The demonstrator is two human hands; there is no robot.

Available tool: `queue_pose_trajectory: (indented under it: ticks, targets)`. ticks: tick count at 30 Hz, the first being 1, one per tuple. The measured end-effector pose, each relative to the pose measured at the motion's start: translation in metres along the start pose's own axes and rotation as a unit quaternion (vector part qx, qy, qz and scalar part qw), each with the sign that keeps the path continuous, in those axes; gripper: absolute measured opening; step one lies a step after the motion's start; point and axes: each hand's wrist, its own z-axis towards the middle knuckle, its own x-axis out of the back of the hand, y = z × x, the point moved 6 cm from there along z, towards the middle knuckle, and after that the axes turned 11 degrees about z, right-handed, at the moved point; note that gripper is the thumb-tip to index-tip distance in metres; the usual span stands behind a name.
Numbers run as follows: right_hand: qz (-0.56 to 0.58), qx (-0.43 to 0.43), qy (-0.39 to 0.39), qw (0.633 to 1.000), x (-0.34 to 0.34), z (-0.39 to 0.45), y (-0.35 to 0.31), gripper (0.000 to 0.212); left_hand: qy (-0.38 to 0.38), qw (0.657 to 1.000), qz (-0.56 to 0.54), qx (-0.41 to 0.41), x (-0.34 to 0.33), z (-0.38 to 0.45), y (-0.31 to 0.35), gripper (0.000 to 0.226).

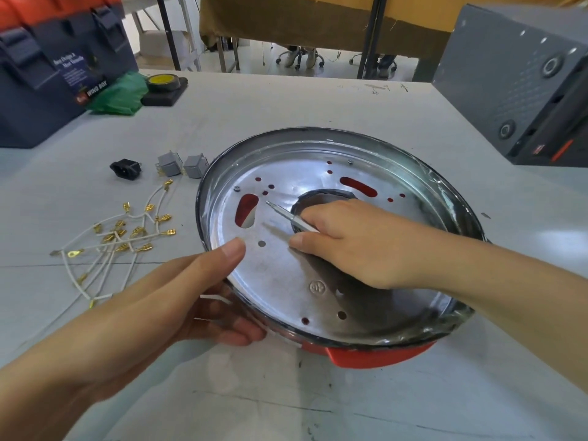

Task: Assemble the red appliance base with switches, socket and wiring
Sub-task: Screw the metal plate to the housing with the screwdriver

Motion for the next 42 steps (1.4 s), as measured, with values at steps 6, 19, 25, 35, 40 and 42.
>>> queue_pose_trajectory:
  ticks: [6,19,25,35,40,42]
  targets:
    - [0.000,0.003,-0.030,1.000,-0.005,0.002,0.002,0.035,0.062,0.993,0.089,-0.045,0.018,-0.003,0.008,0.071]
    - [-0.040,-0.022,-0.065,0.997,0.004,0.003,0.009,0.038,0.327,0.862,0.379,-0.083,0.121,0.016,0.027,0.009]
    - [-0.027,-0.044,-0.056,0.997,0.003,0.001,0.007,0.039,0.301,0.796,0.516,-0.097,0.122,0.074,0.039,0.022]
    - [-0.034,-0.038,-0.011,0.999,-0.001,0.005,0.000,0.039,0.282,0.747,0.590,-0.118,0.111,0.091,0.034,0.036]
    - [-0.033,-0.034,0.021,0.999,0.003,0.005,-0.002,0.038,0.243,0.743,0.613,-0.119,0.110,0.091,0.024,0.015]
    - [-0.029,-0.033,0.046,0.998,0.008,0.005,-0.002,0.036,0.254,0.751,0.597,-0.121,0.112,0.086,0.028,0.008]
